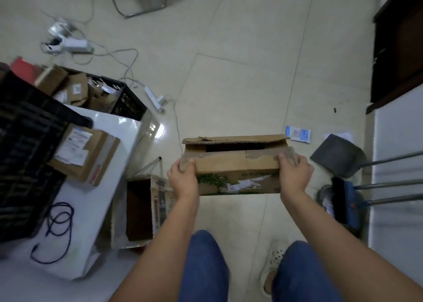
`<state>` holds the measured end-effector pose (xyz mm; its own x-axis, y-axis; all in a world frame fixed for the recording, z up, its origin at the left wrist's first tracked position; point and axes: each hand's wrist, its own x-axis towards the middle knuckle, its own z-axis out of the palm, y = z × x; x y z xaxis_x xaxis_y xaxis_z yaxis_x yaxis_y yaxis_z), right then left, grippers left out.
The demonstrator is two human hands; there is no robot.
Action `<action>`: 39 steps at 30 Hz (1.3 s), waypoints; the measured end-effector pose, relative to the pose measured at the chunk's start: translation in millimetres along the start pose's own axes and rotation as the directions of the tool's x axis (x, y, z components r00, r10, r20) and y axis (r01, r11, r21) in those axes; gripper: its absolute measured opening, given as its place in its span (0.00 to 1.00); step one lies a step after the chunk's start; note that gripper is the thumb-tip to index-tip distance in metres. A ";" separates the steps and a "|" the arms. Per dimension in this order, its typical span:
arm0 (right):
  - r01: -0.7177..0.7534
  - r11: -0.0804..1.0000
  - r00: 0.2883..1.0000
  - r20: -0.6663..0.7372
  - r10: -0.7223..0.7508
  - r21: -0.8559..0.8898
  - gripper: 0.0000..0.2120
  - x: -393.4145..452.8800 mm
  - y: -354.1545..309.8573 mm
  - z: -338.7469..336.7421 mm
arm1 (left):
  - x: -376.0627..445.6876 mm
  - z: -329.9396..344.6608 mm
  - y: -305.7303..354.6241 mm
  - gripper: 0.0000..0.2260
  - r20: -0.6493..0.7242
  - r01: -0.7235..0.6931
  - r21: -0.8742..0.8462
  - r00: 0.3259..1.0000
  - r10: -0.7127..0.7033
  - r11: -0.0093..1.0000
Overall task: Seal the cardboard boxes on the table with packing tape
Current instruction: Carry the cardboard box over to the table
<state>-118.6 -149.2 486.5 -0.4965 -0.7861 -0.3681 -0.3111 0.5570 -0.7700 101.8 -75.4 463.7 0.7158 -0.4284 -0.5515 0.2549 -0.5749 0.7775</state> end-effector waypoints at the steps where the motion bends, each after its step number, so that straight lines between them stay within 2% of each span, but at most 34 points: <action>1: 0.012 1.000 1.000 -0.001 -0.012 0.004 0.20 -12.5 -21.9 -7.2 | -9.3 -13.8 20.9 0.21 0.002 -0.003 0.002 1.000 0.003 1.000; 3: 0.040 0.999 0.999 0.001 -0.040 0.012 0.21 -35.4 -61.0 -18.7 | -24.3 -39.8 57.6 0.18 0.000 -0.005 -0.018 1.000 0.005 1.000; 6: 0.087 0.995 0.996 0.000 -0.087 0.039 0.19 -63.6 -106.0 -28.9 | -34.8 -71.0 100.3 0.20 -0.011 -0.035 -0.016 0.999 0.035 0.999; 10: 0.135 0.987 0.991 -0.002 -0.135 0.084 0.17 -86.7 -146.1 -30.7 | -38.5 -93.0 139.0 0.23 0.006 -0.037 -0.097 0.999 0.038 0.995; 14: 0.172 0.980 0.985 0.008 -0.174 0.102 0.18 -84.9 -178.4 -25.5 | -31.3 -94.6 174.2 0.17 -0.012 -0.092 -0.074 0.996 0.091 0.993; 20: 0.179 0.974 0.980 0.058 -0.188 0.142 0.20 -36.4 -228.9 -1.2 | 2.3 -54.6 226.4 0.27 -0.058 -0.151 -0.107 0.988 0.146 0.983; 30: 0.186 0.962 0.969 0.123 -0.213 0.200 0.21 104.0 -335.4 8.8 | 30.0 67.0 357.7 0.11 -0.082 -0.279 -0.122 0.959 0.270 0.953; 39: 0.171 0.960 0.963 0.168 -0.210 0.220 0.21 176.4 -405.6 40.9 | 81.9 128.3 424.9 0.13 -0.127 -0.272 -0.117 0.958 0.257 0.955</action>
<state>-46.8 -524.7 712.6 -0.2772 -0.9190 -0.2803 -0.2049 0.3416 -0.9172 185.4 -444.2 710.1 0.8339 -0.4697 -0.2899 0.1250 -0.3508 0.9281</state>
